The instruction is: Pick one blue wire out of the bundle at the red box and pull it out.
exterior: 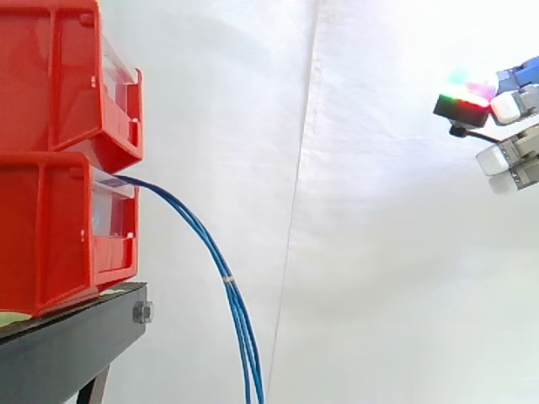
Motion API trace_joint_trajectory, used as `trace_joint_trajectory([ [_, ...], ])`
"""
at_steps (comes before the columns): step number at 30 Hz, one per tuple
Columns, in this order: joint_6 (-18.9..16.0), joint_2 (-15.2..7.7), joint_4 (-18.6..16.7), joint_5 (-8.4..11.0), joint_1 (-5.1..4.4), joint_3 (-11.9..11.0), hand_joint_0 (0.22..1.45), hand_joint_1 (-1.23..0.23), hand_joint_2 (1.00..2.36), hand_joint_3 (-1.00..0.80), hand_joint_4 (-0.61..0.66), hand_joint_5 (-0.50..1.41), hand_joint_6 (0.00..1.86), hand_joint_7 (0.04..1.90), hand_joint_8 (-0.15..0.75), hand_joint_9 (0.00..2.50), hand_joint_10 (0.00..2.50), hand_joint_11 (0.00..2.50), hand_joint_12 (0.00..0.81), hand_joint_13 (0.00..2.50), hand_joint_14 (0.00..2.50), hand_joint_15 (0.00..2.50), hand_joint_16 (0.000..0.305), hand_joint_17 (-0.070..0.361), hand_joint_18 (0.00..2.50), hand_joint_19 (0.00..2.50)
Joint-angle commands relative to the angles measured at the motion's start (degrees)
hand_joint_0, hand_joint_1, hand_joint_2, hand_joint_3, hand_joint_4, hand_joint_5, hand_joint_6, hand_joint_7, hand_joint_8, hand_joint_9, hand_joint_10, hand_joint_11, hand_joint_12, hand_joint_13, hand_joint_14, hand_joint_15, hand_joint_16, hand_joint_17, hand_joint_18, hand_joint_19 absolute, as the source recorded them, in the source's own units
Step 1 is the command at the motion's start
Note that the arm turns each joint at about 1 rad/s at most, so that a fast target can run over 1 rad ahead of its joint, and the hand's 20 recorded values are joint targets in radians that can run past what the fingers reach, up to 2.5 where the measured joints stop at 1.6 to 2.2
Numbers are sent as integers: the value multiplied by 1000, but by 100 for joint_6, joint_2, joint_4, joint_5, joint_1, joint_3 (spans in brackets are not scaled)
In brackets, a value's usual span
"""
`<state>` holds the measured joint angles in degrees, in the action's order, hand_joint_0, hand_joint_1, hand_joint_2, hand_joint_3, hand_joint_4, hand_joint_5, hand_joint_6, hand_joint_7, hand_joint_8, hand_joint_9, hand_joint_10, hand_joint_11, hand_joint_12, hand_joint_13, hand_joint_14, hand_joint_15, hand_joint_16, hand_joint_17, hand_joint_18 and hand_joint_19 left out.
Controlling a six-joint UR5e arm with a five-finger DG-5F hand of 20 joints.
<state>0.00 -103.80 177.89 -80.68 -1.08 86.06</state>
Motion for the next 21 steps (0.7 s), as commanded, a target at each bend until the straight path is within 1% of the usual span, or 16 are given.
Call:
trace_joint_trajectory([
  [1, 9, 0, 0, 0, -15, -1, 528, -619, 1002, -457, 225, -164, 502, 799, 211, 709, 8, 257, 324, 460, 6, 164, 52, 116, 158, 202],
  [6, 70, 0, 0, 26, -33, -1, 528, -619, 1002, -458, 227, -164, 502, 796, 211, 713, 8, 256, 324, 466, 6, 169, 52, 116, 162, 209],
  [7, 105, -9, -9, 18, -51, -1, 528, -619, 1002, -458, 228, -163, 502, 797, 209, 714, 8, 260, 324, 465, 6, 169, 52, 116, 162, 209],
  [16, 325, -9, -71, 26, -77, -1, 528, -618, 1002, -461, 235, -160, 502, 799, 210, 715, 8, 261, 323, 465, 7, 176, 52, 117, 163, 217],
  [18, 343, -9, -71, 61, -86, -1, 527, -618, 1002, -456, 234, -160, 502, 799, 211, 717, 8, 265, 324, 465, 7, 177, 52, 117, 163, 215],
  [19, 369, -18, -62, 184, -112, 25, 527, -618, 1002, -458, 234, -160, 502, 799, 213, 717, 9, 264, 323, 467, 7, 181, 52, 117, 166, 215],
  [20, 369, -18, -62, 184, -112, 25, 527, -618, 1002, -458, 235, -160, 502, 799, 212, 717, 9, 269, 323, 468, 7, 173, 52, 116, 167, 215],
  [21, 413, -44, -62, 281, -130, 34, 528, -618, 1002, -458, 235, -159, 502, 800, 212, 718, 9, 265, 323, 467, 7, 173, 52, 116, 167, 214],
])
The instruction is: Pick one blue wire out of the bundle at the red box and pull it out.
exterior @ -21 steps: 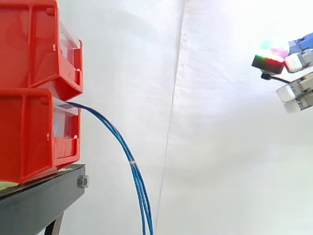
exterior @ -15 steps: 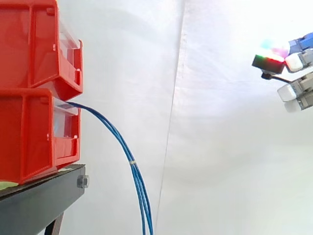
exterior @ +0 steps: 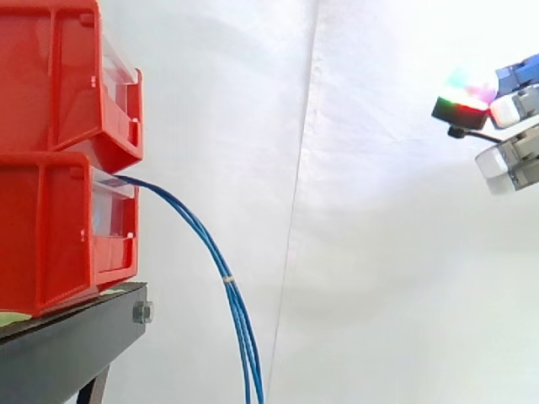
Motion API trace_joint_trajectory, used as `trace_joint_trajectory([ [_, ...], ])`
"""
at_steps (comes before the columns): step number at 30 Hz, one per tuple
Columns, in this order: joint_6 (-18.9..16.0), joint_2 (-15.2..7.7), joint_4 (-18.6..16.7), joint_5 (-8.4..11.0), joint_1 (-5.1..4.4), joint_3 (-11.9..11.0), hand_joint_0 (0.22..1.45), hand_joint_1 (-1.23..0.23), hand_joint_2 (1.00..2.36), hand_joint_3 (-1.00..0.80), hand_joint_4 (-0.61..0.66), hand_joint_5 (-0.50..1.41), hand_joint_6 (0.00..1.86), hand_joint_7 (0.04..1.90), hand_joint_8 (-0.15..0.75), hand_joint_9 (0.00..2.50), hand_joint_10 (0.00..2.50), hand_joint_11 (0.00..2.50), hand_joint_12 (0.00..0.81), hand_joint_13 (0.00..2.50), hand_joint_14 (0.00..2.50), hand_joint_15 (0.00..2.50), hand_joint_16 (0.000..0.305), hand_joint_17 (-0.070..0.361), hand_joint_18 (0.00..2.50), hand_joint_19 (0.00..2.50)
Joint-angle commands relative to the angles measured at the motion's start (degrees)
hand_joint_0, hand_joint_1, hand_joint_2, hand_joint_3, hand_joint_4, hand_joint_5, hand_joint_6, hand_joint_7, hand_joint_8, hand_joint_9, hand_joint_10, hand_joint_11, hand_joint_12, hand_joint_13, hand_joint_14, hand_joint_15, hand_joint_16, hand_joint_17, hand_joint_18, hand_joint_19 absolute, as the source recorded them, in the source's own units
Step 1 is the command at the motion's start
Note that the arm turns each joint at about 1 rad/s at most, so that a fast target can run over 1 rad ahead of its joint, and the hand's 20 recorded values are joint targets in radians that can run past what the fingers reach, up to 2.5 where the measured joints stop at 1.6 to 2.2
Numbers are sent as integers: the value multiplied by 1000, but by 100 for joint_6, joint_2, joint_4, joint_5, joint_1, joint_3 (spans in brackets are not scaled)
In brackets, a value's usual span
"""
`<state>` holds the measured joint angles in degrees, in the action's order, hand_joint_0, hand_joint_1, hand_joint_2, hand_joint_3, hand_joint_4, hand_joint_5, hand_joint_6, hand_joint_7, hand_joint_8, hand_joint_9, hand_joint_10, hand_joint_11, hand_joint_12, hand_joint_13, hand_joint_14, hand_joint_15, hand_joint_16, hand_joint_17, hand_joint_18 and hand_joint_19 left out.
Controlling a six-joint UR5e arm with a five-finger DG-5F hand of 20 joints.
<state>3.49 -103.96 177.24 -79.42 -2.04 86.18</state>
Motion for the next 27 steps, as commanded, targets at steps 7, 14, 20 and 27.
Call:
trace_joint_trajectory([
  [7, 293, -248, -164, 709, -121, 39, 528, -619, 1002, -462, 238, -159, 502, 801, 211, 717, 10, 272, 324, 468, 7, 177, 52, 117, 169, 215],
  [14, 302, -749, -981, 1262, -217, 39, 520, -620, 1002, -468, 249, -152, 503, 823, 212, 716, 9, 272, 326, 467, 7, 183, 52, 118, 169, 212],
  [20, 434, -1549, -2203, 1605, -411, 39, 514, -621, 1001, -479, 269, -139, 502, 849, 214, 713, 8, 267, 329, 463, 7, 186, 53, 120, 165, 214],
  [27, 460, -1768, -2932, 1913, -718, 39, 502, -634, 1000, -500, 297, -120, 503, 897, 217, 702, 9, 267, 335, 449, 7, 185, 54, 122, 153, 212],
])
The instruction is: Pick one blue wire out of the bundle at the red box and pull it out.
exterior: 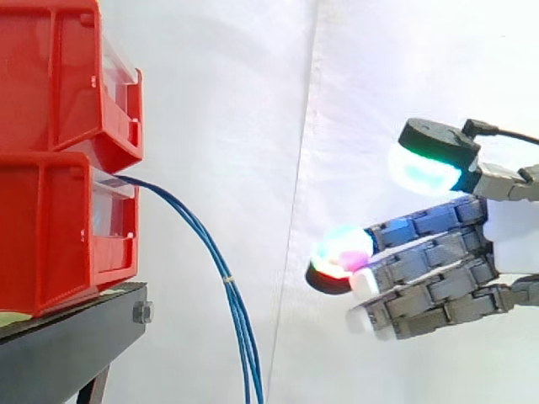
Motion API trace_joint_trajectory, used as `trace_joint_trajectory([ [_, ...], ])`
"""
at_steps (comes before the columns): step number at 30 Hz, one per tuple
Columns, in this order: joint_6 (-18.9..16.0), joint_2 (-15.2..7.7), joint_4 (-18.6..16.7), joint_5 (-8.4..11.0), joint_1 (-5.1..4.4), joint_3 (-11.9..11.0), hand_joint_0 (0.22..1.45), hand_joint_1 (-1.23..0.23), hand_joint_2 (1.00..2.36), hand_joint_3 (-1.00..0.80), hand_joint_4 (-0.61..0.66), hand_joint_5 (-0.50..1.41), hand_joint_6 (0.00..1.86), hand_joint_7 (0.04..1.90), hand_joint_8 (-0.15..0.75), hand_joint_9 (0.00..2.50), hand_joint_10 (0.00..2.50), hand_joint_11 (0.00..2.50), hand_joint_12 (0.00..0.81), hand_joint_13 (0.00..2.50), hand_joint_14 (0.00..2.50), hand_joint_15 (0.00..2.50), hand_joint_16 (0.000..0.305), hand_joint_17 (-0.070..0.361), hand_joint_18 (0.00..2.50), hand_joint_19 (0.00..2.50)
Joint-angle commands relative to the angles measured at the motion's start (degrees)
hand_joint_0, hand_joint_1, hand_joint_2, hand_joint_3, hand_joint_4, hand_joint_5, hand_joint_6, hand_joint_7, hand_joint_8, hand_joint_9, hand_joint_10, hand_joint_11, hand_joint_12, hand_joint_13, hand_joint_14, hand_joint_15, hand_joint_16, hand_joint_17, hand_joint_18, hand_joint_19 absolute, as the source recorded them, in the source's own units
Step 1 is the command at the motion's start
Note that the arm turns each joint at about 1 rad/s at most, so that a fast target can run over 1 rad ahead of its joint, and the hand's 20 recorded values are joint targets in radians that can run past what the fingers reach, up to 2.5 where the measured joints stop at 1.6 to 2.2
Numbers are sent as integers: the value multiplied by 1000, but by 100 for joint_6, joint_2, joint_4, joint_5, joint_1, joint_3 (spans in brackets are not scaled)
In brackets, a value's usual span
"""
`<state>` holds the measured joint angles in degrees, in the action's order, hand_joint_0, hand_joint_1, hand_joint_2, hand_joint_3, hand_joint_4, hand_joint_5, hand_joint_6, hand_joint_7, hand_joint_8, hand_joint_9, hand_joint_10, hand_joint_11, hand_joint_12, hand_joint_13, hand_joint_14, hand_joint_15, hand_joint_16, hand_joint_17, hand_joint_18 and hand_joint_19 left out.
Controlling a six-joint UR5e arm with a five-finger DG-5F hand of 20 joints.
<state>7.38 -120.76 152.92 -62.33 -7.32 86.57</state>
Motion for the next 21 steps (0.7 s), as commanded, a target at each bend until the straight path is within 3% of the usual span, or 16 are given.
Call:
trace_joint_trajectory([
  [1, 115, -88, -535, 274, -244, 0, 500, -639, 1000, -500, 296, -118, 503, 897, 221, 699, 8, 269, 336, 448, 7, 185, 55, 123, 151, 209],
  [2, 115, -88, -535, 274, -244, 0, 500, -641, 1000, -500, 299, -116, 503, 900, 219, 699, 9, 270, 337, 448, 7, 181, 55, 123, 151, 206],
  [4, 449, -88, -606, 757, -358, 0, 493, -652, 1000, -500, 301, -112, 503, 902, 222, 698, 11, 268, 340, 447, 7, 180, 55, 124, 151, 204],
  [6, 712, -106, -790, 1056, -428, 0, 491, -664, 1000, -500, 306, -110, 503, 905, 222, 699, 9, 265, 342, 446, 7, 186, 55, 124, 151, 204],
  [7, 783, -123, -887, 1109, -446, 0, 490, -675, 1000, -500, 301, -108, 503, 904, 223, 697, 10, 252, 341, 446, 7, 183, 55, 125, 151, 204],
  [12, 967, -361, -1282, 1249, -534, 0, 490, -689, 1000, -500, 315, -102, 503, 911, 221, 700, 8, 255, 342, 445, 7, 186, 55, 125, 149, 197],
  [18, 870, -826, -2029, 1249, -622, -70, 487, -697, 1000, -500, 322, -84, 503, 917, 219, 711, 8, 247, 341, 442, 7, 180, 56, 125, 143, 198],
  [21, 897, -941, -2302, 1258, -630, -97, 487, -695, 1000, -500, 295, -72, 503, 933, 208, 810, 12, 363, 336, 463, 8, 203, 56, 125, 140, 200],
])
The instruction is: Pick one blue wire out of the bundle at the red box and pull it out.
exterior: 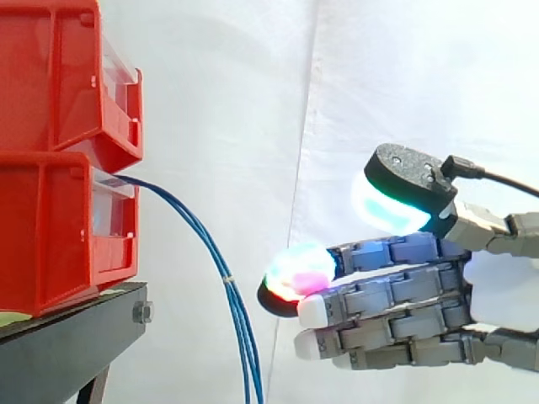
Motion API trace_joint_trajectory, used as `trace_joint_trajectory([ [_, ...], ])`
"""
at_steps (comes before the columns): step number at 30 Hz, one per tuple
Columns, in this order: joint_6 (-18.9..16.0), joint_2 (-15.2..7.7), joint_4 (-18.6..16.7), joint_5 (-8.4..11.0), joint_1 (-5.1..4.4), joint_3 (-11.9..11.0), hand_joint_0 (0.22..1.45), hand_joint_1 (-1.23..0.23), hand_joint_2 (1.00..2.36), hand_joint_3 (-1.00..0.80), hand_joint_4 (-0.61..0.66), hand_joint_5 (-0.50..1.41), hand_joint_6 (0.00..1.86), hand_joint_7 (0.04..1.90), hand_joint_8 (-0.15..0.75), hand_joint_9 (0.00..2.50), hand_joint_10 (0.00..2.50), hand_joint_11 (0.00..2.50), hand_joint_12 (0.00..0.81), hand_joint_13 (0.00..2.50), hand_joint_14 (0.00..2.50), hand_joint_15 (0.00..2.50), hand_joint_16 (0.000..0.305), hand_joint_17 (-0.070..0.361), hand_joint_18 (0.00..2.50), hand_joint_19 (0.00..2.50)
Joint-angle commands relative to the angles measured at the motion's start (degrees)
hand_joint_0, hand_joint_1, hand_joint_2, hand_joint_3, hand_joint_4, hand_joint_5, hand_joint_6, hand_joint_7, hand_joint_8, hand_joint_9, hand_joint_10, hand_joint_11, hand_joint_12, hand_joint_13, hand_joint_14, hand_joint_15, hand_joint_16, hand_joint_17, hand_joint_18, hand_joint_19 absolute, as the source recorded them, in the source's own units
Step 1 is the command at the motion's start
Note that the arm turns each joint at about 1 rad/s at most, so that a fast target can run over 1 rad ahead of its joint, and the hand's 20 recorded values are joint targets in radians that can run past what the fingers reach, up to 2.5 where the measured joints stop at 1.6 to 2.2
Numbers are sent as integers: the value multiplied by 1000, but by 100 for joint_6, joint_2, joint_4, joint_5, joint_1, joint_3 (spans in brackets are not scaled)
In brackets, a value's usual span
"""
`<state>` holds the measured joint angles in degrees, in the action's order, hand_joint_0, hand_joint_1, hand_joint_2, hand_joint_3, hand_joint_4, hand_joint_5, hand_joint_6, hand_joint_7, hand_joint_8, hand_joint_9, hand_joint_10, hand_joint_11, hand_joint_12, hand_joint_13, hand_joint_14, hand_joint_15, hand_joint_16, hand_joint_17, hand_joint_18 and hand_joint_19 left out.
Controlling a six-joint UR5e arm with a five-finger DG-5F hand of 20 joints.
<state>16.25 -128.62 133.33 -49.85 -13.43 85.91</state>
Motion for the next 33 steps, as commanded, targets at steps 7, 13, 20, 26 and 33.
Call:
trace_joint_trajectory([
  [7, 107, -427, -818, 11, -46, -127, 487, -691, 1000, -500, 277, -74, 503, 940, 204, 927, 19, 577, 334, 527, 11, 297, 55, 123, 156, 220],
  [13, -69, -972, -897, -200, -19, -690, 492, -693, 1000, -500, 280, -80, 503, 946, 212, 866, 16, 580, 337, 535, 12, 313, 54, 122, 173, 225],
  [20, -131, -1043, -827, -270, -37, -927, 498, -720, 1000, -500, 252, -55, 503, 879, 175, 897, 17, 604, 329, 509, 12, 307, 52, 117, 165, 225],
  [26, -16, -1175, -950, -288, -72, -927, 506, -744, 1000, -500, 248, -47, 504, 895, 162, 916, 20, 682, 326, 492, 12, 307, 51, 114, 163, 232],
  [33, -131, -1236, -1125, -270, -125, -954, 526, -767, 1000, -500, 296, -47, 504, 1108, 186, 840, 18, 671, 329, 462, 12, 295, 49, 110, 160, 234],
])
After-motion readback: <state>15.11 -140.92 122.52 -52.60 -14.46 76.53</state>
